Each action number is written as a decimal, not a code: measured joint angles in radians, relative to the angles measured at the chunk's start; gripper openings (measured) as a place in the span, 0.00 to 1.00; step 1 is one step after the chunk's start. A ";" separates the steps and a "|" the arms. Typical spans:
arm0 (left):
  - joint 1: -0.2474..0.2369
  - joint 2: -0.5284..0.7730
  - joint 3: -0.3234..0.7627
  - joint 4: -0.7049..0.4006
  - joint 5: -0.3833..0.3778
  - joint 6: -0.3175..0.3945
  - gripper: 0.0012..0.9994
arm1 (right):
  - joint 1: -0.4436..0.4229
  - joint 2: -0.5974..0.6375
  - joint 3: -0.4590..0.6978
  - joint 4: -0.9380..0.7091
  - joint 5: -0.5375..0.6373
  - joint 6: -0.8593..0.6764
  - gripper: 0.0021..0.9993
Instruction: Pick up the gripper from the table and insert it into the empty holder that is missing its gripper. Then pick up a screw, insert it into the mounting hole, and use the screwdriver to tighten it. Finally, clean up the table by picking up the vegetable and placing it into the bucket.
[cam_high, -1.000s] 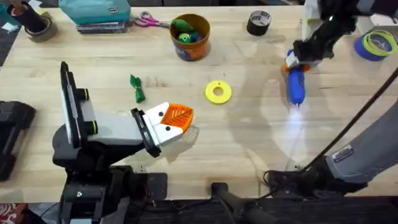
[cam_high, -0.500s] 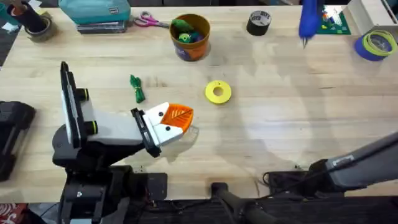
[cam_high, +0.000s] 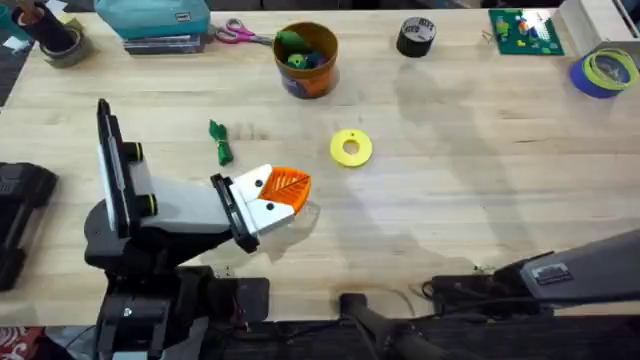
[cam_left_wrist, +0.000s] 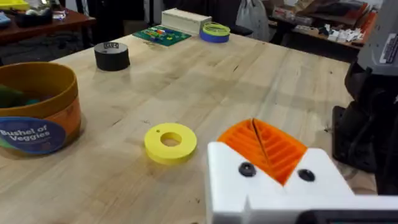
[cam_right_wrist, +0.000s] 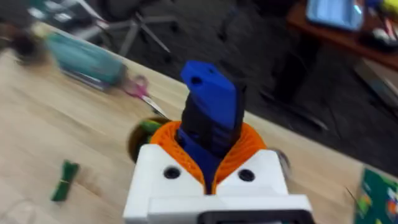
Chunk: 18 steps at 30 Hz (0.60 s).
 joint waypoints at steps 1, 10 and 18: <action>0.000 0.000 0.000 0.000 0.000 0.000 0.01 | 0.011 -0.011 0.001 0.022 -0.029 0.001 0.02; 0.000 0.000 0.000 0.000 0.000 0.000 0.01 | 0.099 -0.061 0.013 0.216 -0.249 0.064 0.02; 0.000 0.000 0.000 0.000 0.000 0.000 0.01 | 0.222 -0.061 -0.052 0.354 -0.333 0.082 0.02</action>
